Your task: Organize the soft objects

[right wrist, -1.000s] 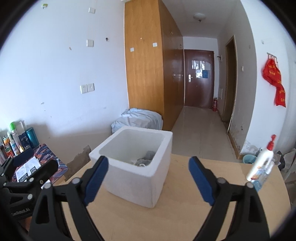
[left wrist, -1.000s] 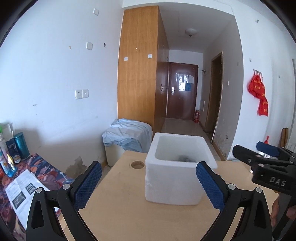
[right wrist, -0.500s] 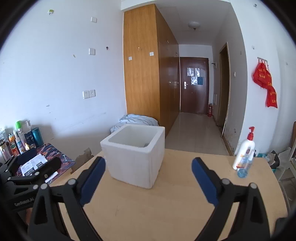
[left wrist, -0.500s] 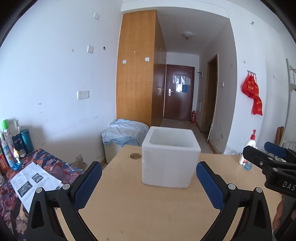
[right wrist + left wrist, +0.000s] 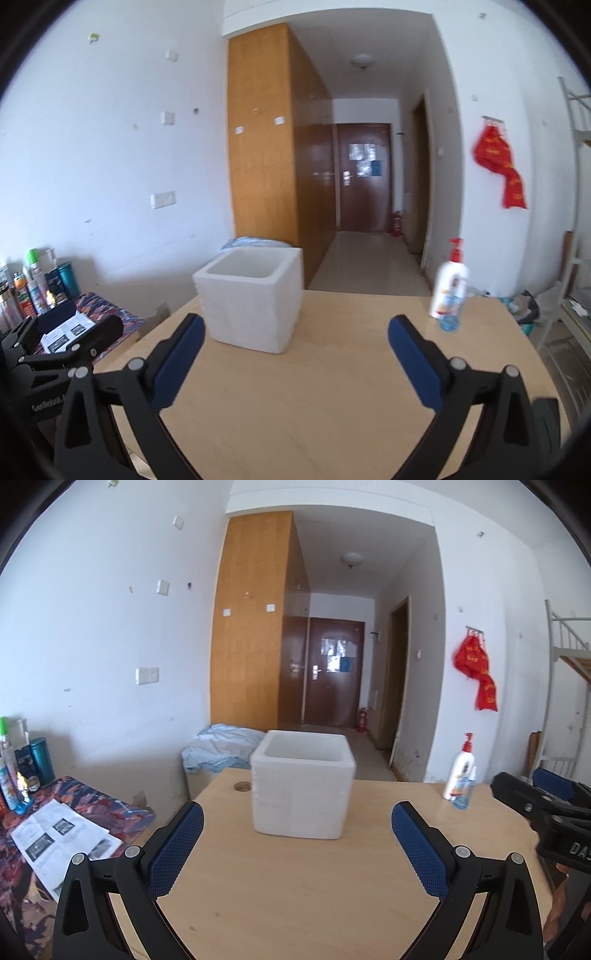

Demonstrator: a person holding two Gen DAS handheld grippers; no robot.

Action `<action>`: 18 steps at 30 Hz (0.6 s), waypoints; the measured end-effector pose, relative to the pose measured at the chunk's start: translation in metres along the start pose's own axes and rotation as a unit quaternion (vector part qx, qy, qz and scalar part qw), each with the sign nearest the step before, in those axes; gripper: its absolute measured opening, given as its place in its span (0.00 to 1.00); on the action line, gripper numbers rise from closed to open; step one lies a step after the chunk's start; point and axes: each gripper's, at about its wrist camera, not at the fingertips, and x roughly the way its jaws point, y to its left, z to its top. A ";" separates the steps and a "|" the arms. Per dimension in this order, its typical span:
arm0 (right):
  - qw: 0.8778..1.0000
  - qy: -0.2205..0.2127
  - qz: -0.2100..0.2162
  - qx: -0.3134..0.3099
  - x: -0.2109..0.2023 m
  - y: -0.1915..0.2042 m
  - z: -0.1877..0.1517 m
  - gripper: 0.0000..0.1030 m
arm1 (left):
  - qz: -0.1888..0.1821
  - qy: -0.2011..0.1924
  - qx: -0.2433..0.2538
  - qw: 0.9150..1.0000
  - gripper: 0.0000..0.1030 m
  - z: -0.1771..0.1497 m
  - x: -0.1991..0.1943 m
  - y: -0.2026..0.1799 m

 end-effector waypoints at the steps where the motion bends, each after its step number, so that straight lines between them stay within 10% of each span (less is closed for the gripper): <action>1: 1.000 -0.004 -0.010 0.005 -0.008 -0.005 -0.004 0.98 | -0.008 -0.001 0.000 1.000 0.99 -0.004 -0.003 -0.005; 18: 0.992 -0.058 -0.106 0.030 -0.077 -0.028 -0.058 1.00 | -0.034 -0.018 0.007 0.999 0.99 -0.041 -0.031 -0.037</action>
